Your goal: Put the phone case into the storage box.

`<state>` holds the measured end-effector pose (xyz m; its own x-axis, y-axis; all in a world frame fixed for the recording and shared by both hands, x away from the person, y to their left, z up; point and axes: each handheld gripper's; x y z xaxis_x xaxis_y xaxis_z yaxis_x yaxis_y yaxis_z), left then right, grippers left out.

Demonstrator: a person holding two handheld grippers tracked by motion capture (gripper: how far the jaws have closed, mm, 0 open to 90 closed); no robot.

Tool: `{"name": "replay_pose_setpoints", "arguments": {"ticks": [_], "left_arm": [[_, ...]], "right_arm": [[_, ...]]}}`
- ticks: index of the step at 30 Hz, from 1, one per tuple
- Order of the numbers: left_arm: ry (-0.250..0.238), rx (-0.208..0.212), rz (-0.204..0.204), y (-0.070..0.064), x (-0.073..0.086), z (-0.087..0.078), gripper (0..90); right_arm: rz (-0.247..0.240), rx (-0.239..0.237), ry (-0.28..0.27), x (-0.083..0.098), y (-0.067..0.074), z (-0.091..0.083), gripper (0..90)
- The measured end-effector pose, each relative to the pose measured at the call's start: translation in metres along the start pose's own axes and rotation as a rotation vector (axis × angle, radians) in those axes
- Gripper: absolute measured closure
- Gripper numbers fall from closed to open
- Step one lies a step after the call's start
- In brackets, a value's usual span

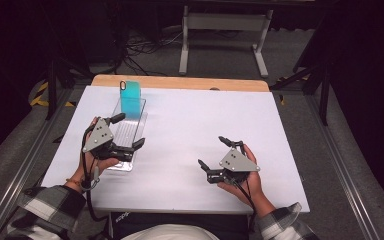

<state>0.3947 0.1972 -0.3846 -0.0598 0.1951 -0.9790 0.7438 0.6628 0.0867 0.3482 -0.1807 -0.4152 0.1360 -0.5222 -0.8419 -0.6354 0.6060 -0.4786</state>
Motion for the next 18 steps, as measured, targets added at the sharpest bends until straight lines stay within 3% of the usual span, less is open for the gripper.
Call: {"name": "replay_pose_setpoints", "arguments": {"ticks": [18], "left_arm": [[-0.001, 0.024, 0.015, -0.013, 0.0, -0.006, 3.0]], "right_arm": [[-0.005, -0.006, -0.002, -0.001, 0.001, -0.001, 7.3]]}}
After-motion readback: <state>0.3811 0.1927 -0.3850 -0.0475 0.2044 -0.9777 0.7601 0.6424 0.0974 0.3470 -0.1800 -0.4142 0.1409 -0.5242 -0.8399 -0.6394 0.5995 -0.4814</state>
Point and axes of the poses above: each handheld gripper's, and its own axes: z roughly forward along the jaws, x roughly out of its underside, y roughly to its left, and after that the axes turned 8 degrees about -z, right-handed
